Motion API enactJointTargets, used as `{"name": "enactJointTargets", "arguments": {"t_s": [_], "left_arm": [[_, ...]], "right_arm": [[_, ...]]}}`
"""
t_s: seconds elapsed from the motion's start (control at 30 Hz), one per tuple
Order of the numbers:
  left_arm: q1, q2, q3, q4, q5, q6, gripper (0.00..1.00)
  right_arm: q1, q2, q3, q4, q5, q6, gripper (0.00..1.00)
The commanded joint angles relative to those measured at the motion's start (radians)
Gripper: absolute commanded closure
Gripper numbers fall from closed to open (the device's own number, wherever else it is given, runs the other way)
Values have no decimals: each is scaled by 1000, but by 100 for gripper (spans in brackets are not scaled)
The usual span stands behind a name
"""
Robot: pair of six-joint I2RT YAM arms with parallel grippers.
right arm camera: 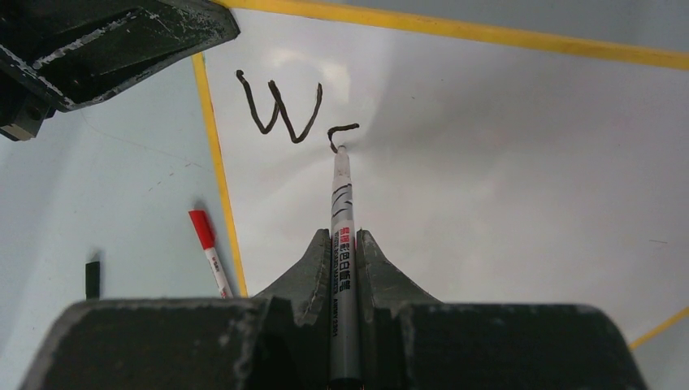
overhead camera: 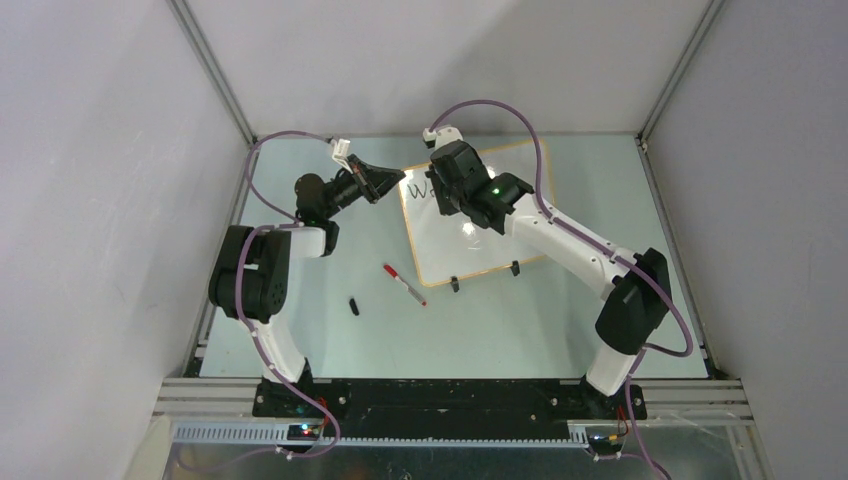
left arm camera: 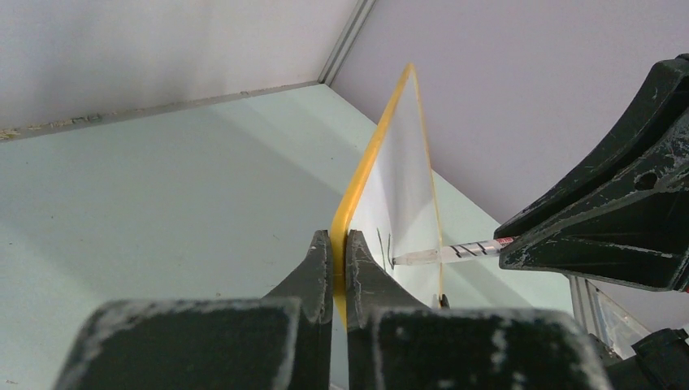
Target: Write a sentence on the whiteboard
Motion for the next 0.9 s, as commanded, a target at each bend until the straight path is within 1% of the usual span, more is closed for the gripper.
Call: {"name": "enactJointTargets", "arguments": {"t_s": [0.0,0.87], "left_arm": [[-37,-16,1,-53,46,70,100],[-40,-15,6,-68,46,80,100]], "right_arm": [[-16,15,41,14,47,6,100],[-28,19,49,37,71,1,100]]}}
